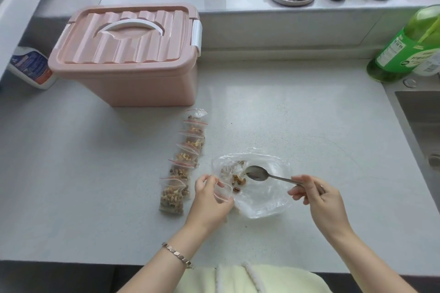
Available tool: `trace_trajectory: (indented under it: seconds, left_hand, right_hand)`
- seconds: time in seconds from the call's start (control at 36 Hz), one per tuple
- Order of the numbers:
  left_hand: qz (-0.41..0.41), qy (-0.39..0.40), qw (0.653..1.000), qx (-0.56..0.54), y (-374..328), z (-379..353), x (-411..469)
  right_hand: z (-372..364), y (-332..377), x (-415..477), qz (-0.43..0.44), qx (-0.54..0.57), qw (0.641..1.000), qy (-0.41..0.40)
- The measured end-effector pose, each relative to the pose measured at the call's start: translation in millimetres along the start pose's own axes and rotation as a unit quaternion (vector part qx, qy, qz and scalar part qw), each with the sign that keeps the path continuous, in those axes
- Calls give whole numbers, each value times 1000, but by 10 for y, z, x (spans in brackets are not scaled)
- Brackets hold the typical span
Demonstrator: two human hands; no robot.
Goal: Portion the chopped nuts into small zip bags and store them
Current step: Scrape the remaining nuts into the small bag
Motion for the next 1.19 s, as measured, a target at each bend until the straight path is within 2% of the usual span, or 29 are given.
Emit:
trace_trajectory:
  seconds: [0.08,0.17,0.28,0.61,0.86,1.08,1.19]
  left_hand:
    - [-3,33,999,-16,5,-60,8]
    - [13,50,996,-77,25,-104,-6]
    - [40,48,987,-147,74,-125,-14]
    - [19,36,962,-270,-53,-156,89]
    - [5,7,969,-249,11,-34,70]
    - [-6,-5,976,-216,-76,53,101]
    - [10,-10,991,-134,-60,76,143]
  right_hand:
    - [-82,-161,24,-29,18,999,13]
    - [-155,-295,18,-57,36,997,22]
    - [-243,-399,-23,-85,65,994,21]
    - [-397,-560,-41,-160,117,980,33]
    - [-385,-725,-20,-271,203,937,89]
    - [-198,-691,37,-272,217,933,89]
    - [-79,-581,80,-250,212,942,76]
Point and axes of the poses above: each hand's wrist, its own x-axis towards the middle knuckle, its own z-axis out of the back of the hand, y = z × x, the point moved 7 cm from there along x, towards the middle knuckle, and after that the axes turned 13 degrees about -z, right-handed, at the moved point
